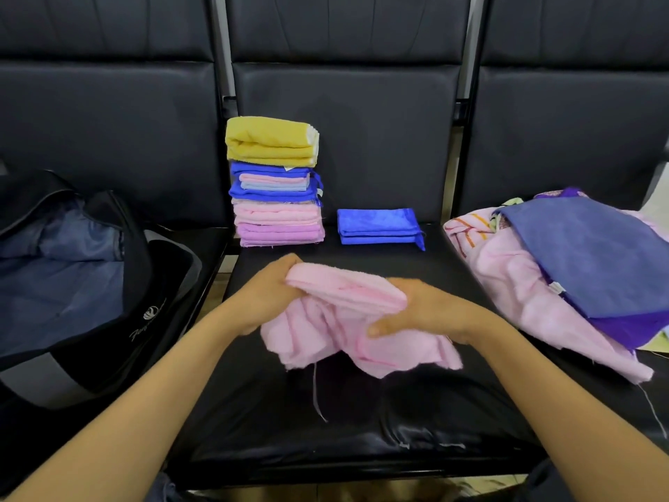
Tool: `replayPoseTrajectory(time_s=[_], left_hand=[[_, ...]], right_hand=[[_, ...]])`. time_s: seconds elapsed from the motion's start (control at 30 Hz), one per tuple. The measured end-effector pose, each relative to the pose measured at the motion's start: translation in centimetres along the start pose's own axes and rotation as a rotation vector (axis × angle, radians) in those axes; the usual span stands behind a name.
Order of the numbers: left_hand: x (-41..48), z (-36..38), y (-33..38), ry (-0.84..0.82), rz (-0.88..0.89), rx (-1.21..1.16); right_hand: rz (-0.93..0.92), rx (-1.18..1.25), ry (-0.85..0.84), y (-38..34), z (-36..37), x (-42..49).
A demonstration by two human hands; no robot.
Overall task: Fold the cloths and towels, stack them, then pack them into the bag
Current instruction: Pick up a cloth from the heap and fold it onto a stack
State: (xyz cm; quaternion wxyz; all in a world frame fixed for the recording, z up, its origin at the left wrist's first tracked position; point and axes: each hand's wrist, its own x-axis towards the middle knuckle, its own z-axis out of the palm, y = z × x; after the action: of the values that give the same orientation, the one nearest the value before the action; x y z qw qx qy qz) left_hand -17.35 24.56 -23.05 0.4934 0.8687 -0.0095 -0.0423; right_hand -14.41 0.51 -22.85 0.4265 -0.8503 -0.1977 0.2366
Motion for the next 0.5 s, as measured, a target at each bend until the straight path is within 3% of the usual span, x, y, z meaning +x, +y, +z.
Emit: replayPoseTrajectory(time_s=[0.07, 0.13, 0.3, 0.37, 0.43, 0.5], left_hand=[[-0.5, 0.1, 1.0, -0.041, 0.007, -0.174], [-1.3, 0.4, 1.9, -0.135, 0.003, -0.251], [-1.9, -0.7, 2.2, -0.445, -0.119, -0.309], [-1.7, -0.6, 1.7, -0.48, -0.147, -0.092], [-1.1, 0.1, 0.9, -0.519, -0.134, 0.148], [-0.5, 0.5, 0.0, -0.452, -0.142, 0.299]], right_hand=[[0.03, -0.172, -0.093, 0.2, 0.2, -0.4], [0.081, -0.341, -0.069, 0.5, 0.5, -0.2], [0.101, -0.581, 0.258, 0.4, -0.8, 0.2], [0.087, -0.495, 0.326, 0.4, -1.5, 0.2], [0.049, -0.238, 0.365, 0.4, -1.5, 0.4], [0.012, 0.012, 0.35, 0.3, -1.2, 0.3]])
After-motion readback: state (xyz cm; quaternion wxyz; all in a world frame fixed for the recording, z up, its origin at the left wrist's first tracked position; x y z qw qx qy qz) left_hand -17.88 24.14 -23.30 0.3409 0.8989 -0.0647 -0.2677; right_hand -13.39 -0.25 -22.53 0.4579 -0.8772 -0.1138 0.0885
